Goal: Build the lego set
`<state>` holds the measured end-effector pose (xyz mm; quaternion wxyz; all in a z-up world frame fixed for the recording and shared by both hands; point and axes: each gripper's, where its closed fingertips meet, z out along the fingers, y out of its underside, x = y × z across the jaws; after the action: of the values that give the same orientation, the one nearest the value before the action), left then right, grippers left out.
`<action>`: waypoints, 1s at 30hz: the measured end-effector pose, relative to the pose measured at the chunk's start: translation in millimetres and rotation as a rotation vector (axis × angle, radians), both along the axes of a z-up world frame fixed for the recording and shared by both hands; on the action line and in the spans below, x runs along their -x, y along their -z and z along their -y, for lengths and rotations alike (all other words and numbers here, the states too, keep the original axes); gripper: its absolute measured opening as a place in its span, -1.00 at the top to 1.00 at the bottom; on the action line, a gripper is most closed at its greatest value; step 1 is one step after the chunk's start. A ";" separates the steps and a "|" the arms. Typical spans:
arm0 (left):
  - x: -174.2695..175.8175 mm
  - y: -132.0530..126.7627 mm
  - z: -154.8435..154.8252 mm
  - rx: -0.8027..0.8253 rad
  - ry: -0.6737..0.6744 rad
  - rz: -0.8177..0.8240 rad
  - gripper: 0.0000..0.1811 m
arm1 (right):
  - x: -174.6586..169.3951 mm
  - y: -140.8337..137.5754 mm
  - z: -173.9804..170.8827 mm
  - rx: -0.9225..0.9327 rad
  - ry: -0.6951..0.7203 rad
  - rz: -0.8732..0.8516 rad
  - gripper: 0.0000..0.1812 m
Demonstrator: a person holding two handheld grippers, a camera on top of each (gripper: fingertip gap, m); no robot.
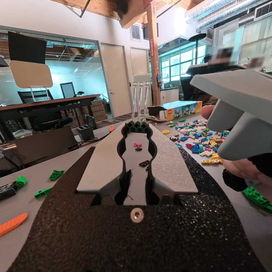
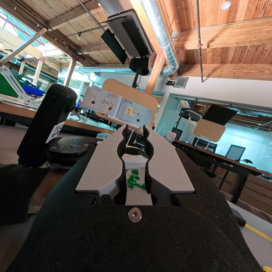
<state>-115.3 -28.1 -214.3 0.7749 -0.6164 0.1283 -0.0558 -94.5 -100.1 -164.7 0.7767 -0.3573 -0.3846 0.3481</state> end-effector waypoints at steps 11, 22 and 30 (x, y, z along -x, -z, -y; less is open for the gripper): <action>-1.2 0.4 -0.1 0.001 0.004 -0.009 0.74 | 0.2 0.0 0.0 -0.002 0.000 0.001 0.79; -0.4 -0.3 0.0 -0.002 0.003 -0.005 0.74 | 0.4 0.0 -0.1 -0.002 0.000 0.001 0.79; 0.4 -0.7 0.1 -0.005 -0.002 -0.004 0.74 | 0.5 0.2 -0.3 -0.001 0.000 0.001 0.79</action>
<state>-115.7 -28.2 -213.6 0.7762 -0.6147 0.1296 -0.0534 -95.0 -99.8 -164.9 0.7765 -0.3572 -0.3853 0.3478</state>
